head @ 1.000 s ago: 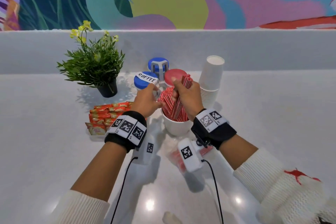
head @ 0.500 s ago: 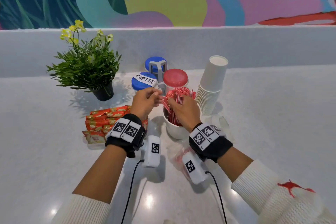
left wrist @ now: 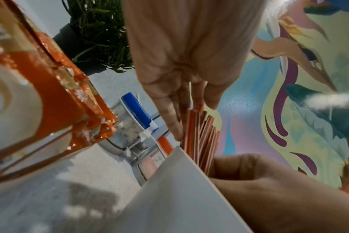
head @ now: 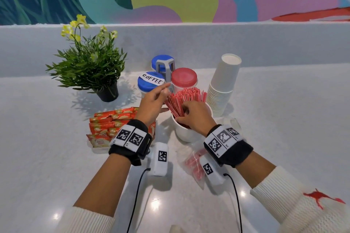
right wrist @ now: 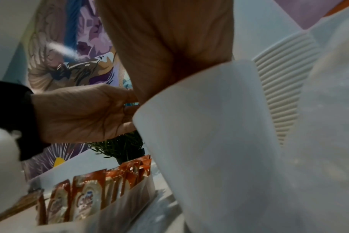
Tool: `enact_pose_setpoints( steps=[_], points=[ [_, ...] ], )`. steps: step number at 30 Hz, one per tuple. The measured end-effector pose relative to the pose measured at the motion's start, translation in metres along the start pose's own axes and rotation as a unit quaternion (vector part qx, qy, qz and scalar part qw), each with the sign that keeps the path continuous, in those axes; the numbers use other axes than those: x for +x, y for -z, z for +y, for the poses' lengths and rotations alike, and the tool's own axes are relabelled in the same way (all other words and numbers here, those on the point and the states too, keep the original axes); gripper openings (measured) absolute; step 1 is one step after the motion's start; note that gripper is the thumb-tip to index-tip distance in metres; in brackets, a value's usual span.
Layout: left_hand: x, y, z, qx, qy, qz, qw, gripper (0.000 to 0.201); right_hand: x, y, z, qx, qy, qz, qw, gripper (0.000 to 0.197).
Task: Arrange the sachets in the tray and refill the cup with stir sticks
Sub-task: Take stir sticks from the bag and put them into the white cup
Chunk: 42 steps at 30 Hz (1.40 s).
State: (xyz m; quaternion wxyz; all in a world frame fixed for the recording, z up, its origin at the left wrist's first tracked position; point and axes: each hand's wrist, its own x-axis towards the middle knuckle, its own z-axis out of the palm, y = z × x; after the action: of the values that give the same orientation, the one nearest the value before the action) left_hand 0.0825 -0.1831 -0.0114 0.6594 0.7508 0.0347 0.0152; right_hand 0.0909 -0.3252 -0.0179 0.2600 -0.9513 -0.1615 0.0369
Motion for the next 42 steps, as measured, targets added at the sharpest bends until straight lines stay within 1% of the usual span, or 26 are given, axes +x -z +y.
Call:
enact_pose_setpoints(
  steps=[2,3,5,8,9,12,14,15,16,17,19,20,21,23,24,26,29,31,33,36,37,39,42],
  points=[
    [0.0,-0.003,0.0,0.006,-0.008,0.006,1.0,0.036,0.001,0.0,-0.001,-0.032,-0.015,-0.014,0.999,0.016],
    [0.0,-0.004,-0.001,0.001,-0.012,0.012,1.0,0.035,0.0,0.0,-0.001,-0.04,-0.019,-0.011,0.999,0.015],
    [0.0,-0.007,-0.001,-0.011,-0.021,0.023,0.999,0.032,-0.002,-0.002,-0.003,-0.037,-0.019,0.013,0.999,0.02],
    [0.001,-0.008,-0.002,-0.013,-0.032,0.034,0.999,0.029,-0.006,-0.003,-0.004,-0.014,-0.019,0.055,0.998,0.02],
    [0.001,-0.008,-0.002,-0.009,-0.032,0.037,0.999,0.029,-0.005,-0.003,-0.003,-0.011,-0.022,0.052,0.998,0.021],
    [0.0,-0.008,-0.003,0.015,-0.032,0.038,0.999,0.031,-0.001,-0.001,0.001,0.004,-0.034,0.006,0.999,0.022],
    [0.001,-0.008,-0.005,0.037,-0.026,0.033,0.998,0.033,0.001,0.006,0.004,0.051,-0.039,-0.001,0.998,0.02],
    [0.001,-0.008,-0.006,0.05,-0.023,0.033,0.998,0.033,0.001,0.011,0.004,0.085,-0.04,0.015,0.995,0.017],
    [0.001,-0.008,-0.006,0.065,-0.023,0.035,0.997,0.034,0.0,0.016,0.005,0.117,-0.041,0.046,0.991,0.014],
    [0.001,-0.009,-0.007,0.08,-0.03,0.037,0.996,0.035,0.0,0.02,0.006,0.136,-0.04,0.092,0.986,0.01],
    [0.002,-0.012,-0.006,0.122,-0.047,0.022,0.991,0.04,0.0,0.028,0.01,0.119,-0.03,0.204,0.971,0.007],
    [0.001,-0.015,-0.005,0.153,-0.051,0.005,0.987,0.043,0.0,0.029,0.012,0.097,-0.031,0.24,0.965,0.009],
    [0.001,-0.017,-0.005,0.187,-0.053,-0.019,0.981,0.045,0.001,0.029,0.014,0.08,-0.035,0.25,0.964,0.016],
    [0.005,-0.023,-0.009,0.242,-0.07,-0.061,0.966,0.05,0.001,0.023,0.018,0.079,-0.035,0.204,0.975,0.028],
    [0.007,-0.024,-0.011,0.26,-0.078,-0.073,0.96,0.051,0.001,0.019,0.019,0.09,-0.023,0.177,0.98,0.03],
    [0.011,-0.026,-0.015,0.287,-0.083,-0.08,0.951,0.052,0.002,0.009,0.022,0.103,0.013,0.144,0.984,0.032],
    [0.011,-0.024,-0.017,0.298,-0.079,-0.087,0.947,0.063,0.008,-0.003,0.027,0.09,0.034,0.112,0.989,0.048],
    [0.01,-0.023,-0.018,0.309,-0.099,-0.094,0.941,0.068,0.01,-0.004,0.031,0.063,0.043,0.09,0.993,0.053],
    [0.011,-0.023,-0.019,0.349,-0.114,-0.093,0.926,0.066,0.009,-0.003,0.033,0.013,0.052,0.063,0.997,0.055],
    [0.013,-0.022,-0.021,0.451,-0.111,-0.071,0.883,0.059,0.008,-0.001,0.033,-0.055,0.058,0.078,0.994,0.058],
    [0.013,-0.022,-0.02,0.469,-0.105,-0.061,0.875,0.058,0.008,-0.001,0.033,-0.06,0.056,0.084,0.993,0.059],
    [0.015,-0.021,-0.022,0.484,-0.095,-0.051,0.869,0.057,0.006,-0.001,0.034,-0.047,0.061,0.087,0.993,0.06],
    [0.017,-0.019,-0.026,0.461,-0.105,-0.08,0.878,0.06,0.004,0.001,0.036,-0.016,0.063,0.084,0.994,0.059]
  ],
)
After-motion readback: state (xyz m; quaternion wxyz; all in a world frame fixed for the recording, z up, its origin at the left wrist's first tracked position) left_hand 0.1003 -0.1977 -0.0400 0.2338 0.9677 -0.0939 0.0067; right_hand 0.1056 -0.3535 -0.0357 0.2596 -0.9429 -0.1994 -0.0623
